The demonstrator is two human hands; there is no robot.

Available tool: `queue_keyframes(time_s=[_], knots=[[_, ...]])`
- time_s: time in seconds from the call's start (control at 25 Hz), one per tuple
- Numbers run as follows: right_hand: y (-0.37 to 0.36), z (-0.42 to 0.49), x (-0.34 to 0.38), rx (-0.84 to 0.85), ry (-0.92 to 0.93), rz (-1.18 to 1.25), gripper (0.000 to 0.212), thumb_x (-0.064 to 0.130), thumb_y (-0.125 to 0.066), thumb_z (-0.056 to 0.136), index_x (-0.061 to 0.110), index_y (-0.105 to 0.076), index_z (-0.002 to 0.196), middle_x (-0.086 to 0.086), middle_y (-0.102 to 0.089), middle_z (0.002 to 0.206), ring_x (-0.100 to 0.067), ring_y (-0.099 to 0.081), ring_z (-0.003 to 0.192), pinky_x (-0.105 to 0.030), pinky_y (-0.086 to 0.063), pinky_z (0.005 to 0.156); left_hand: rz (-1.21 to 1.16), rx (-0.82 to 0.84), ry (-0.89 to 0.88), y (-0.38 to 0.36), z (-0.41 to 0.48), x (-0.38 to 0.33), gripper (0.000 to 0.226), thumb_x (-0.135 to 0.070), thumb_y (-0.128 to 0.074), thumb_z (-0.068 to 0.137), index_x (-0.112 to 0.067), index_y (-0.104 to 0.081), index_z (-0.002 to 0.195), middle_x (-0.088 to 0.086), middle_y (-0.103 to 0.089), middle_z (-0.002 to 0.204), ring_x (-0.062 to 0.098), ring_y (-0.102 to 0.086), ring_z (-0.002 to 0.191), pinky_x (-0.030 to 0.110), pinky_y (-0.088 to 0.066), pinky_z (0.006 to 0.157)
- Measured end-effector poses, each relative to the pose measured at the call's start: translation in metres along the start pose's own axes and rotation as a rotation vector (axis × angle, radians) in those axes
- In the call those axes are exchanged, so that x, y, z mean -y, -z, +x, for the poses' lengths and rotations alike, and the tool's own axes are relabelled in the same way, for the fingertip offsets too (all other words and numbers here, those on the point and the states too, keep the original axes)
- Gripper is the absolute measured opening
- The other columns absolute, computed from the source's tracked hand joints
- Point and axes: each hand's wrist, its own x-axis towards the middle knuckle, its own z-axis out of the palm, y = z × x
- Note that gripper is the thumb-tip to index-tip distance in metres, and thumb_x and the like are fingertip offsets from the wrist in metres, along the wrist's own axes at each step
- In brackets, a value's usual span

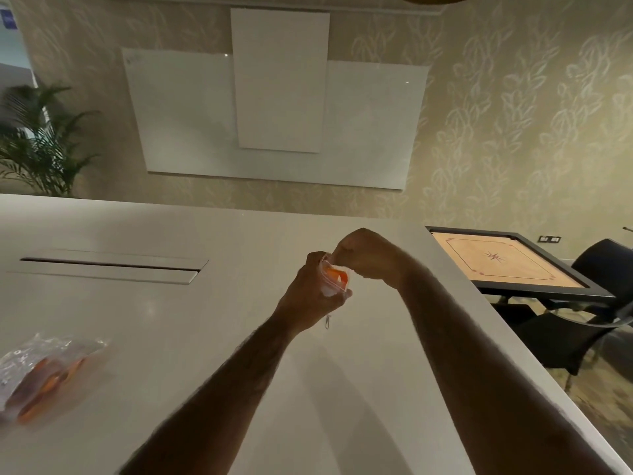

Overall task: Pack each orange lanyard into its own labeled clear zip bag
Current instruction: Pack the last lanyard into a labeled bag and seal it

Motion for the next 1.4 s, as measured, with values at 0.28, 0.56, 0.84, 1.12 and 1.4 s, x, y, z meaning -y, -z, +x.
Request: queue_keyframes(time_s=[0.28,0.56,0.84,1.12,1.4], knots=[[-0.007,-0.01,0.001,0.07,-0.026,0.351,0.02,0.026,-0.064,0.095,0.009,-0.073,0.098,-0.007,-0.071,0.099,-0.024,-0.06,0.082,-0.038,-0.05,0.069,-0.202,-0.059,0.092,0.002,0.0,-0.002,0.062,-0.05,-0.076,0.073,-0.032,-0.041,0.121,-0.02,-0.062,0.105,-0.01,-0.063,0.094,0.006,-0.047,0.068],[-0.018,-0.013,-0.017,-0.041,-0.264,0.556,0.032,0.034,-0.067,0.094,0.003,-0.066,0.094,-0.015,-0.073,0.092,-0.031,-0.075,0.077,-0.044,-0.064,0.068,-0.321,-0.168,0.198,0.015,0.011,-0.004,0.081,-0.063,-0.077,0.071,-0.018,-0.045,0.13,-0.011,-0.062,0.111,0.001,-0.066,0.095,0.01,-0.05,0.071],[-0.023,-0.025,-0.018,0.397,-0.322,0.255,0.036,0.019,-0.083,0.081,-0.002,-0.067,0.107,-0.016,-0.074,0.098,-0.032,-0.076,0.077,-0.042,-0.063,0.07,-0.348,-0.209,0.203,0.015,0.01,0.004,0.05,-0.042,-0.073,0.088,0.001,-0.054,0.105,0.016,-0.063,0.099,0.027,-0.066,0.086,0.04,-0.055,0.075],[-0.053,-0.01,-0.01,0.229,-0.327,0.19,0.016,0.009,-0.065,0.093,-0.005,-0.068,0.1,-0.013,-0.074,0.076,-0.023,-0.073,0.063,-0.037,-0.061,0.074,-0.35,-0.229,0.232,0.02,0.018,-0.006,0.067,-0.051,-0.07,0.085,0.003,-0.05,0.118,0.016,-0.065,0.105,0.018,-0.065,0.082,0.025,-0.051,0.068],[-0.05,-0.01,-0.012,-0.076,-0.027,0.187,0.04,0.028,-0.084,0.075,0.018,-0.058,0.104,0.003,-0.067,0.089,-0.018,-0.067,0.074,-0.02,-0.047,0.053,-0.333,-0.194,0.22,0.018,0.017,-0.005,0.074,-0.054,-0.079,0.075,-0.003,-0.048,0.118,0.008,-0.066,0.1,0.018,-0.067,0.085,0.031,-0.054,0.071]])
